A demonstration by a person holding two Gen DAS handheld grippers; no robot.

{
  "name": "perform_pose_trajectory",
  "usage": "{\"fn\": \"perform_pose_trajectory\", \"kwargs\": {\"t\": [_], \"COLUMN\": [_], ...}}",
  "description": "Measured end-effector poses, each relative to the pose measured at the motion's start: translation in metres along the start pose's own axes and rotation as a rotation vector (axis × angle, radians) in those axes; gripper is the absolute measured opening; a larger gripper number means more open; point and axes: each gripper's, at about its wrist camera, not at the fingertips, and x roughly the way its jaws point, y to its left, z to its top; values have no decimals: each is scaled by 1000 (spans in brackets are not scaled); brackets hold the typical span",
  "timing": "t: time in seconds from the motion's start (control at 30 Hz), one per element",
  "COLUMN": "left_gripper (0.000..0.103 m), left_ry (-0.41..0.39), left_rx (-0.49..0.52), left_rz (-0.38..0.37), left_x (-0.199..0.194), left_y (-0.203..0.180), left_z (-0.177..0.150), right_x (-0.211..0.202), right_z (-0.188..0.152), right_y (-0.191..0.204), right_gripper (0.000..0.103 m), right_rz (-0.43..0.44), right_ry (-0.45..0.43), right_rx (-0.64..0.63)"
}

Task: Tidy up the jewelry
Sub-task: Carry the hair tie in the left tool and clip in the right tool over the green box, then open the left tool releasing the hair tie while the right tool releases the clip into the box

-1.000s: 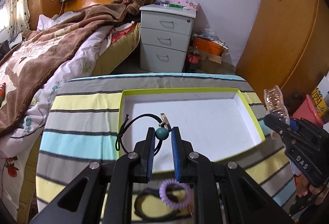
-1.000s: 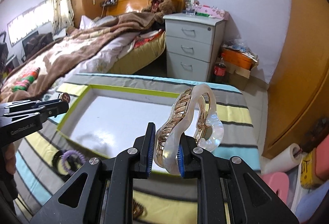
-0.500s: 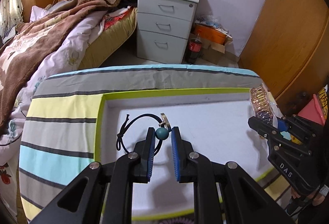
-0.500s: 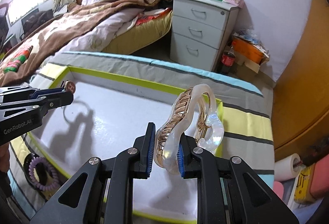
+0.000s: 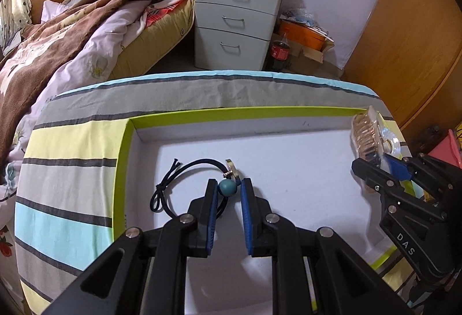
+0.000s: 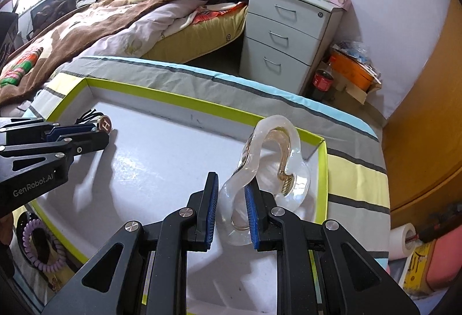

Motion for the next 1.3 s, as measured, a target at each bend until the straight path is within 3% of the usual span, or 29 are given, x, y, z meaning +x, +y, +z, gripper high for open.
{"fn": "perform_pose_trajectory", "kwargs": {"t": [0.37, 0.43, 0.63, 0.9, 1.1, 1.3], "left_gripper": [18, 24, 33, 38, 46, 47], "left_ry": [2, 3, 7, 6, -24, -47], "left_rx": [-7, -6, -8, -15, -10, -13], "left_rz": [5, 6, 5, 12, 21, 20], "left_x": [0, 0, 0, -5, -20, -39], "left_y": [0, 0, 0, 0, -1, -4], "left_z": [2, 2, 1, -2, -4, -13], "right_x": [-1, -2, -7, -13, -28, -50], "right_z": [0, -1, 0, -1, -4, -10], "right_y": [2, 1, -1, -3, -4, -1], "right_gripper": [20, 20, 37, 37, 44, 44], "right_rz": [-2, -2, 3, 2, 11, 23], "right_ry": [-18, -19, -39, -55, -91, -130], "right_rx": [15, 20, 38, 58, 85, 114]}}
